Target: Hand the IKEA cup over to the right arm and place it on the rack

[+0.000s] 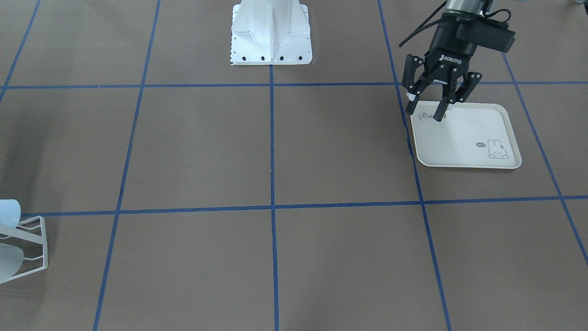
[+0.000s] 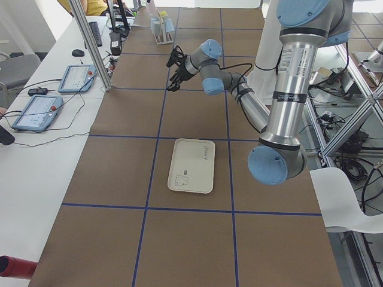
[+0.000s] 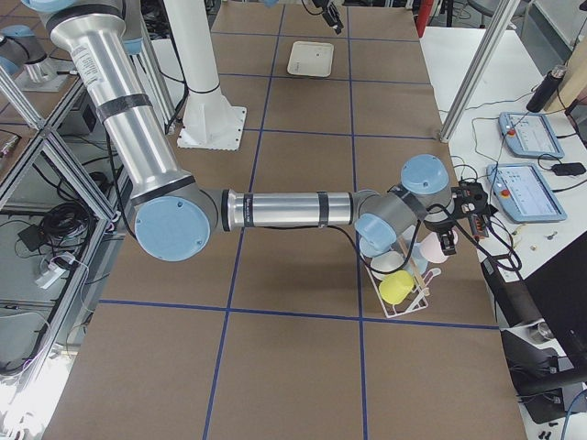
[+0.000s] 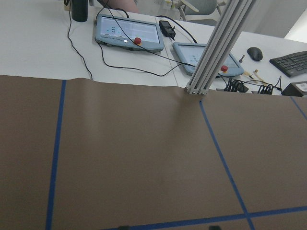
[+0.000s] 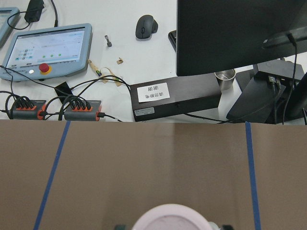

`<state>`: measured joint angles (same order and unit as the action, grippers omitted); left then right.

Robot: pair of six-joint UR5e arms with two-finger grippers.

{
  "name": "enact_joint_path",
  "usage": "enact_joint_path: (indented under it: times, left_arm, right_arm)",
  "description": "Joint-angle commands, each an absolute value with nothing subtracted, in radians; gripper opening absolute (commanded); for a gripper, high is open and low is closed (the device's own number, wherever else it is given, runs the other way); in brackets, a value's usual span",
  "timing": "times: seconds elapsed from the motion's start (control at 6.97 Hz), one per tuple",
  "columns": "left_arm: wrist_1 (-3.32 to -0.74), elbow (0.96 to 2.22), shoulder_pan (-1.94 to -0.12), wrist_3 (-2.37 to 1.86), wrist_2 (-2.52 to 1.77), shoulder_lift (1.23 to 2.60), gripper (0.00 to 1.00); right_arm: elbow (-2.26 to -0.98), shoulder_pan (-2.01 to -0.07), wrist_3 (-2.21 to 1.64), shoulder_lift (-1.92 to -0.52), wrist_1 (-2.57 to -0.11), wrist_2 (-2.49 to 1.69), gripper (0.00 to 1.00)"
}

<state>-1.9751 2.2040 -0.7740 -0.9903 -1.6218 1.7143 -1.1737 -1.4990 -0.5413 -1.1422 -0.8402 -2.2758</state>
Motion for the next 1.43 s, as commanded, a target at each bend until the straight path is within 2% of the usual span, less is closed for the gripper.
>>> enact_joint_path:
  times: [0.0,1.29]
  left_arm:
    - [-1.944,2.206,-0.781,-0.965,-1.641,1.71,0.65]
    - [-1.945,2.209,-0.77,-1.009,-1.644,1.72,0.71]
  right_arm:
    - [-1.088,-1.505,-0.48,-1.091,-0.888,-2.287,0.0]
    - [-1.008,-1.486,-0.477,-1.068,-0.891,-2.278,0.0]
